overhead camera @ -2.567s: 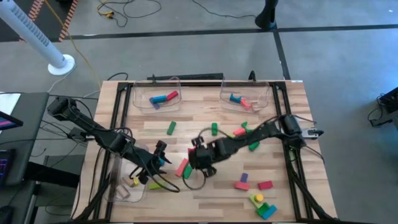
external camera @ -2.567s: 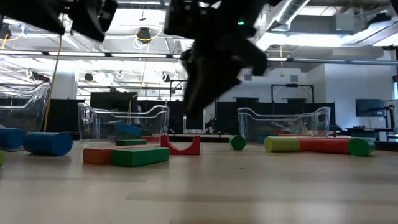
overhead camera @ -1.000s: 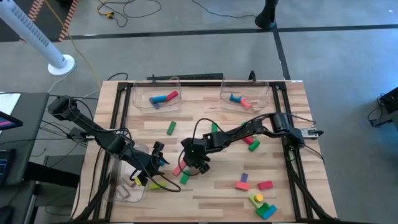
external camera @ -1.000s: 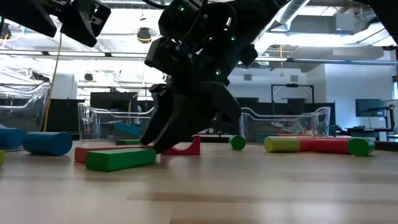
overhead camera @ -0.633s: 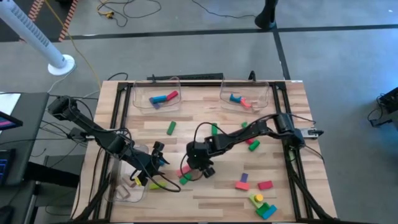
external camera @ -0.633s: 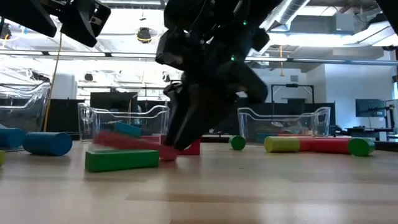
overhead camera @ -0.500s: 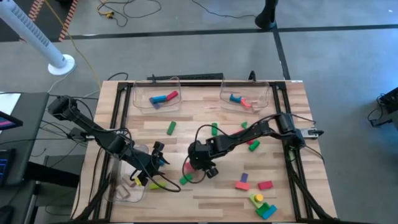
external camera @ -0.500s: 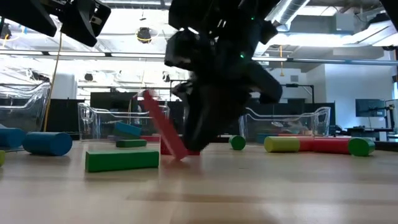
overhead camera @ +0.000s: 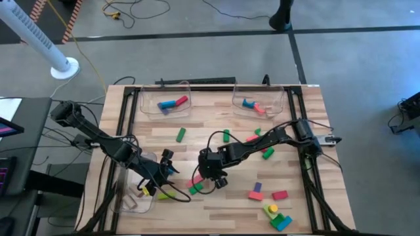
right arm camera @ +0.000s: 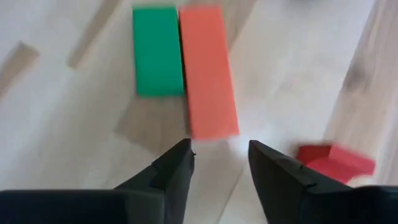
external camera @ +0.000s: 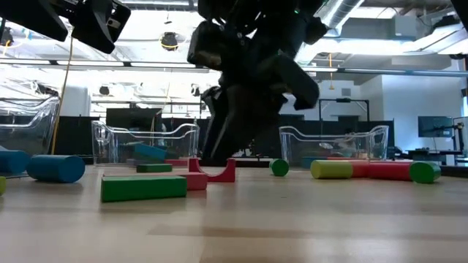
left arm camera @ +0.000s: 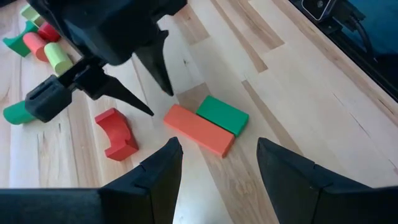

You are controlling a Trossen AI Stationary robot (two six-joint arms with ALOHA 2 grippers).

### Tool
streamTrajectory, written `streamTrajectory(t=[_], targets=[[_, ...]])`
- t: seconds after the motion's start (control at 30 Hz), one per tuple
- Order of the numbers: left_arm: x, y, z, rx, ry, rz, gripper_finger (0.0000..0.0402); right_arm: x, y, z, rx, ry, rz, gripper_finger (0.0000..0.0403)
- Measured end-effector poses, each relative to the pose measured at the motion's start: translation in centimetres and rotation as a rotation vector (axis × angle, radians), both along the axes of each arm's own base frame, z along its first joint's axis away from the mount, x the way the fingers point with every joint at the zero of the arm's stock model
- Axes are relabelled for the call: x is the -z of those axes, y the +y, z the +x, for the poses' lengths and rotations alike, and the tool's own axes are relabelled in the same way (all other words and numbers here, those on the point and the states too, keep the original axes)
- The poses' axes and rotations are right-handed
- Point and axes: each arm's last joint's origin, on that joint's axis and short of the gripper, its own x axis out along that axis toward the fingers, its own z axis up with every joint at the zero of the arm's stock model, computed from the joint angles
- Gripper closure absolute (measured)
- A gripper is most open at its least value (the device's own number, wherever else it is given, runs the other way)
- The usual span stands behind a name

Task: Sort blocks by size
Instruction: Put the orange rectangular block into the top left transparent bin

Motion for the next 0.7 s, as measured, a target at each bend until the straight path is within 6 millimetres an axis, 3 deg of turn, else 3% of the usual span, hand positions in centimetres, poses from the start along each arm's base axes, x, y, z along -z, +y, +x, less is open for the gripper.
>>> streamTrajectory(t=[0.3,0.7], targets=[[0.0,0.0,0.0,0.003,-0.006,0.0,0.02,-0.7,0.8,0.8,0.011,-0.123,0.052,0.0136],[-0.2,-0.1,0.2,0.009,-0.032,-0.005,0.02,0.7,0.4,0.4,0.016,-0.148,0.033,0.0133]])
